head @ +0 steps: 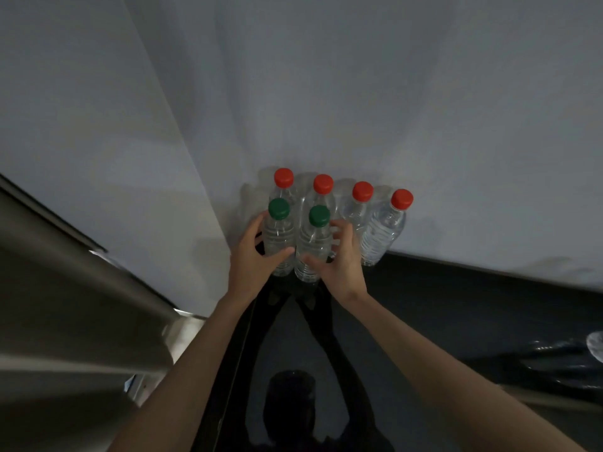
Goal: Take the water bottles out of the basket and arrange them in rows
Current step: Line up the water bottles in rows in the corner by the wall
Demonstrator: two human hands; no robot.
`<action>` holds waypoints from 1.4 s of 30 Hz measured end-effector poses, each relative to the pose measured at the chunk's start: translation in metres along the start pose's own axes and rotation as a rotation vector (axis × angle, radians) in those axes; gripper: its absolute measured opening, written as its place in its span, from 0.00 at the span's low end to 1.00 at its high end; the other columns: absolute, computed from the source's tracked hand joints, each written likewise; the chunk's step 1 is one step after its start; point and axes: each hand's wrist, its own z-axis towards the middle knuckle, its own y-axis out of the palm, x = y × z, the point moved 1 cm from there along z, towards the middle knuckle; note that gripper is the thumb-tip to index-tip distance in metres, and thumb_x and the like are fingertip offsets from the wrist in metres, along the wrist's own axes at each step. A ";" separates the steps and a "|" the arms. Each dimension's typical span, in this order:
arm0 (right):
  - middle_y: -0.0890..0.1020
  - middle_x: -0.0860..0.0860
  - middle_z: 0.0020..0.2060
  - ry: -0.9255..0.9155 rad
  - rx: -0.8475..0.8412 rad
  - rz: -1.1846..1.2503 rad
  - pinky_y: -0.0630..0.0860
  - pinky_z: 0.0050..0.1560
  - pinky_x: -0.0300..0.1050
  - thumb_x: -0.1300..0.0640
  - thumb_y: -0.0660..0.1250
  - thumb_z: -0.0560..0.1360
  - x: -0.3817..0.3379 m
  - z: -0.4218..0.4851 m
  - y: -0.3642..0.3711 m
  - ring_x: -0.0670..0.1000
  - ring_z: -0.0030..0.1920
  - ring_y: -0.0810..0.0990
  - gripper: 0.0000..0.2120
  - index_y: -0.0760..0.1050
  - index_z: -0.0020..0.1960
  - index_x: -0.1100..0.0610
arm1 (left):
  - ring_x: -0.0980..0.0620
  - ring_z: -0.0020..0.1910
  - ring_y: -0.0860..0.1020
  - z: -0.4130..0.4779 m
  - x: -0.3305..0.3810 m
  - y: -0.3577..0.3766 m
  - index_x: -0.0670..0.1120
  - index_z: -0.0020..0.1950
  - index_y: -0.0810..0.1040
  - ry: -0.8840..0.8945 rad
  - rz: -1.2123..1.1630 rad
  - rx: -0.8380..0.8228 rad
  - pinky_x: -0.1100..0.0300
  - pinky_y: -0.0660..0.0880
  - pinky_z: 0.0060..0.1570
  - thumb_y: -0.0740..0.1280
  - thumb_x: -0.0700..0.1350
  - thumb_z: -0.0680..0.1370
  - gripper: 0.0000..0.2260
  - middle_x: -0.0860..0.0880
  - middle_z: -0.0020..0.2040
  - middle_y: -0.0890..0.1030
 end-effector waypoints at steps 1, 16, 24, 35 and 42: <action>0.68 0.52 0.63 0.011 0.002 -0.004 0.77 0.59 0.54 0.56 0.77 0.68 -0.001 -0.001 0.002 0.49 0.60 0.73 0.34 0.61 0.67 0.51 | 0.59 0.64 0.75 0.002 -0.001 -0.001 0.65 0.67 0.67 -0.001 -0.001 -0.024 0.53 0.73 0.65 0.78 0.47 0.70 0.32 0.64 0.63 0.76; 0.63 0.56 0.68 0.086 -0.071 0.007 0.71 0.61 0.46 0.56 0.73 0.73 -0.012 -0.008 -0.001 0.49 0.62 0.68 0.33 0.57 0.71 0.53 | 0.56 0.73 0.67 -0.006 0.003 -0.008 0.61 0.78 0.55 -0.046 0.086 -0.101 0.45 0.68 0.70 0.72 0.54 0.74 0.38 0.58 0.74 0.67; 0.69 0.47 0.69 -0.041 -0.008 -0.005 0.70 0.67 0.44 0.53 0.67 0.77 -0.058 -0.070 -0.082 0.44 0.66 0.69 0.23 0.67 0.71 0.51 | 0.53 0.69 0.70 -0.080 0.073 -0.016 0.52 0.74 0.64 0.088 0.332 0.102 0.56 0.69 0.65 0.68 0.53 0.78 0.27 0.51 0.71 0.71; 0.81 0.42 0.54 -0.142 0.278 -0.317 0.77 0.55 0.52 0.53 0.67 0.77 -0.060 -0.191 -0.235 0.46 0.58 0.78 0.15 0.75 0.63 0.47 | 0.56 0.58 0.76 -0.180 0.194 0.070 0.48 0.65 0.76 0.429 0.445 -0.049 0.61 0.75 0.53 0.65 0.48 0.79 0.15 0.52 0.60 0.79; 0.82 0.46 0.52 -0.107 0.383 -0.395 0.77 0.55 0.53 0.55 0.68 0.76 -0.018 -0.252 -0.347 0.50 0.53 0.80 0.13 0.77 0.61 0.50 | 0.56 0.55 0.77 -0.241 0.244 0.161 0.50 0.63 0.77 0.496 0.396 -0.156 0.61 0.75 0.49 0.66 0.48 0.79 0.12 0.55 0.55 0.79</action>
